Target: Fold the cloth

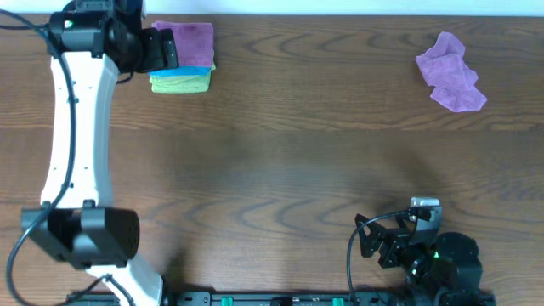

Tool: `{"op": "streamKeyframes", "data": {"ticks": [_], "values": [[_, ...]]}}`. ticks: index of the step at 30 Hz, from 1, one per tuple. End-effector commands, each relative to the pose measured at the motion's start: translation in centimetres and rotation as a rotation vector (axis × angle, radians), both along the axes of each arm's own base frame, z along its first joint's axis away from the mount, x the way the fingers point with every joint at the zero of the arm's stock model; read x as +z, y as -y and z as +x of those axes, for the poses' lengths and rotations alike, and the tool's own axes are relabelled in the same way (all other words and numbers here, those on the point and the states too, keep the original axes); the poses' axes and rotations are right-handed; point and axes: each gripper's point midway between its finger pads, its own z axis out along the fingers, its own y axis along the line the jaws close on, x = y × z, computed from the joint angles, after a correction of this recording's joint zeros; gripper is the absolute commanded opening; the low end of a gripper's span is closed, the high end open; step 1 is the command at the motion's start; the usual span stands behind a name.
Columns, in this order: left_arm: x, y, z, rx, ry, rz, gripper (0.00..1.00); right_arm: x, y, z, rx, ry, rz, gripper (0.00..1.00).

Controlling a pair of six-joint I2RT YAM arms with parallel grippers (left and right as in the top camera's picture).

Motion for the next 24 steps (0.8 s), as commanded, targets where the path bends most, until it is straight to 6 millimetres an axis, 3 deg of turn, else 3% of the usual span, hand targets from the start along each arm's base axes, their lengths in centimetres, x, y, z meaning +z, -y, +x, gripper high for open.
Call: {"op": "streamKeyframes", "data": {"ticks": [1, 15, 24], "values": [[2.2, 0.0, -2.5, -0.032, 0.05, 0.025, 0.95, 0.0, 0.3, 0.1, -0.018, 0.001, 0.002, 0.99], [-0.9, -0.6, -11.7, -0.002, 0.265, 0.063, 0.95, 0.0, 0.3, 0.1, -0.018, 0.001, 0.002, 0.99], [-7.0, -1.6, -20.3, 0.042, 0.368, 0.114, 0.95, 0.0, 0.3, 0.1, -0.018, 0.001, 0.002, 0.99]]}}
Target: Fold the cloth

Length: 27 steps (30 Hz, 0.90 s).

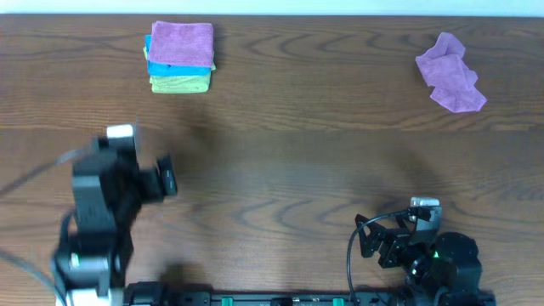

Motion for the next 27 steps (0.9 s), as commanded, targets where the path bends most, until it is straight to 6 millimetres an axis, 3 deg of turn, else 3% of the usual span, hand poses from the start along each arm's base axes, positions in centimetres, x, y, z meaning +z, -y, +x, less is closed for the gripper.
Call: {"op": "streamKeyframes", "data": {"ticks": [1, 6, 13, 27], "values": [[-2.2, -0.8, -2.2, 0.026, 0.021, 0.042, 0.95, 0.0, 0.2, 0.0, -0.016, 0.003, 0.004, 0.99], [-6.2, -0.8, -4.7, 0.03, 0.05, 0.044, 0.95, 0.0, 0.2, 0.0, -0.016, 0.003, 0.004, 0.99], [-9.7, -0.8, -5.9, 0.032, 0.074, 0.045, 0.95, 0.0, 0.2, 0.0, -0.016, 0.003, 0.004, 0.99], [-12.0, -1.9, -7.6, 0.081, 0.045, 0.086, 0.95, 0.0, 0.2, 0.0, -0.016, 0.003, 0.004, 0.99]]}}
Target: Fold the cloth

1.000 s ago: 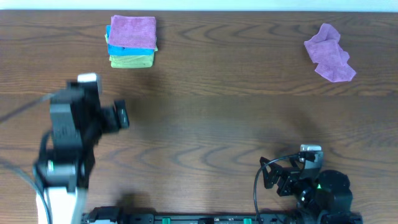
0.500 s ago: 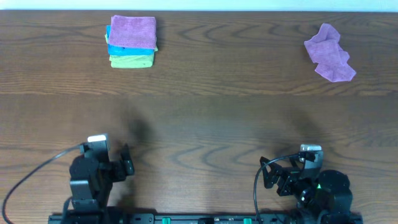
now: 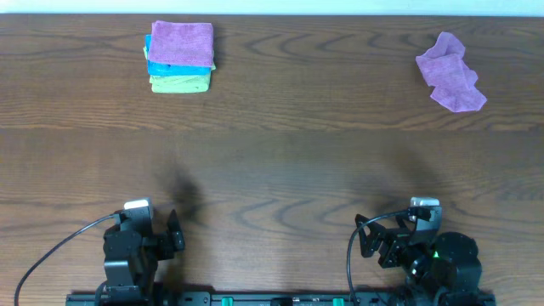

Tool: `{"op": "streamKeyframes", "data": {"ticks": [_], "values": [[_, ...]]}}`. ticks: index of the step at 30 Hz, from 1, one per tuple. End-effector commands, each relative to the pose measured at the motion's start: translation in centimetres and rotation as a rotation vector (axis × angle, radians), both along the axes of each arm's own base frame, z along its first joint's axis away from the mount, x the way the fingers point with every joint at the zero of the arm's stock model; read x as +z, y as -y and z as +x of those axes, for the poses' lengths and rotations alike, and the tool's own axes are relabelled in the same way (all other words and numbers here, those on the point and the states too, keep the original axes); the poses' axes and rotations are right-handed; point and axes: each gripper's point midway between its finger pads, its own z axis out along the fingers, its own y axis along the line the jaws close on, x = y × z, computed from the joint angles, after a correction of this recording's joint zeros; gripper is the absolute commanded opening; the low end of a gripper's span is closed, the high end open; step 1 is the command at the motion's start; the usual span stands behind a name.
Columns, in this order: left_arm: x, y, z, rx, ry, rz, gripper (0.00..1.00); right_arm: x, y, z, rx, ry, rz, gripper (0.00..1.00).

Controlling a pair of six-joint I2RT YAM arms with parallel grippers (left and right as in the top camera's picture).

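Observation:
A crumpled purple cloth (image 3: 450, 72) lies at the far right of the wooden table (image 3: 280, 161). At the far left stands a stack of folded cloths (image 3: 180, 58), purple on top, blue and yellow-green beneath. My left gripper (image 3: 175, 233) rests at the near edge on the left, open and holding nothing, far from the stack. My right gripper (image 3: 365, 237) sits at the near edge on the right, open and empty, well short of the crumpled cloth.
A black rail (image 3: 272, 299) runs along the near edge between the two arm bases. Cables loop beside each arm.
My left arm has drawn back from mid-table on the left to the near edge and now sits folded at its base. The right arm and both cloth piles have not moved.
My left gripper was first at the folded stack at the far left, by its purple top cloth. Then it was clear of the stack at mid-table, with the purple cloth lying folded on top. Now it rests at the near edge.

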Motion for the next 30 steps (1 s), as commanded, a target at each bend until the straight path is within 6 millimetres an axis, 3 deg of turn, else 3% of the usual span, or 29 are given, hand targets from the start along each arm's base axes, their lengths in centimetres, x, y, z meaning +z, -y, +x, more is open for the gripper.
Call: {"op": "streamKeyframes", "data": {"ticks": [1, 17, 30], "values": [[-0.1, -0.8, -0.3, 0.034, -0.003, 0.034, 0.95, 0.1, 0.2, 0.0, -0.016, 0.003, 0.004, 0.99], [-1.9, -0.4, -2.0, -0.01, -0.091, 0.057, 0.95, 0.1, 0.2, 0.0, -0.016, 0.003, 0.004, 0.99], [-1.9, -0.1, -2.0, -0.044, -0.092, 0.071, 0.95, 0.1, 0.2, 0.0, -0.016, 0.003, 0.004, 0.99]]}}
